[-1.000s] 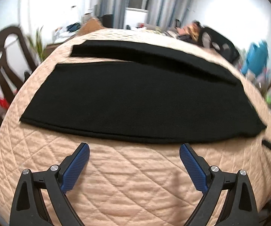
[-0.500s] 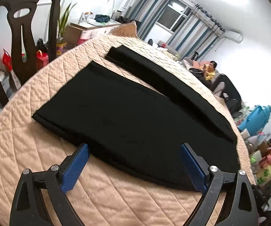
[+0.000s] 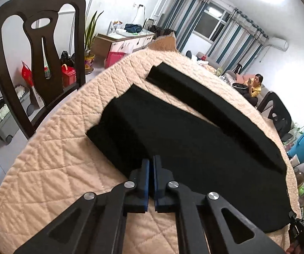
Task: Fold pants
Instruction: 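Grasp the waistband edge of the black pants with the left and right grippers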
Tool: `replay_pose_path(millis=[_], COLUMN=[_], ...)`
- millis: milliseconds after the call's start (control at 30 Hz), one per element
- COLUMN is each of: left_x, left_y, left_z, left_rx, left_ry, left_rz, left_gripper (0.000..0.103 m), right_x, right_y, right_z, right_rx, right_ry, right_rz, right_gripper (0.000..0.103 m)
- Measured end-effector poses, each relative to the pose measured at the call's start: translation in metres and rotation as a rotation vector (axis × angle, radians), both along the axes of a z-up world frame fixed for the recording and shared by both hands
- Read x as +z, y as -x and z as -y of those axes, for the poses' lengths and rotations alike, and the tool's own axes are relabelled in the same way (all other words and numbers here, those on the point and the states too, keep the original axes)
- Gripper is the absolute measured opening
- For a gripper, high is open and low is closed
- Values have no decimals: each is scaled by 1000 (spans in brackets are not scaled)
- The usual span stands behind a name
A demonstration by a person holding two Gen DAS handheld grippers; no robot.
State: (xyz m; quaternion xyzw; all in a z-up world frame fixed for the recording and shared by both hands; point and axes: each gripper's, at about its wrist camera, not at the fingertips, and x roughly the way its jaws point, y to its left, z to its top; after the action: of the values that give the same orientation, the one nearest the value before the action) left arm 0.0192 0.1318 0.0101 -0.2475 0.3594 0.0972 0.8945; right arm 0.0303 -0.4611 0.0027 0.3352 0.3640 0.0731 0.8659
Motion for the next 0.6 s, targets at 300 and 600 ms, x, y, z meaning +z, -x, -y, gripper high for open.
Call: replay_pose_path(millis=[300, 600], left_x=[23, -6], left_y=[74, 88], left_z=[2, -16], left_rx=[-39, 0], left_ry=[-10, 31], left_rz=[76, 15], left_gripper=[1, 2], right_x=[29, -4], right_y=[78, 107], right_z=[17, 36], right_rx=[10, -20], right_ry=[-7, 5], right_rz=[73, -58], right_gripper=[2, 3])
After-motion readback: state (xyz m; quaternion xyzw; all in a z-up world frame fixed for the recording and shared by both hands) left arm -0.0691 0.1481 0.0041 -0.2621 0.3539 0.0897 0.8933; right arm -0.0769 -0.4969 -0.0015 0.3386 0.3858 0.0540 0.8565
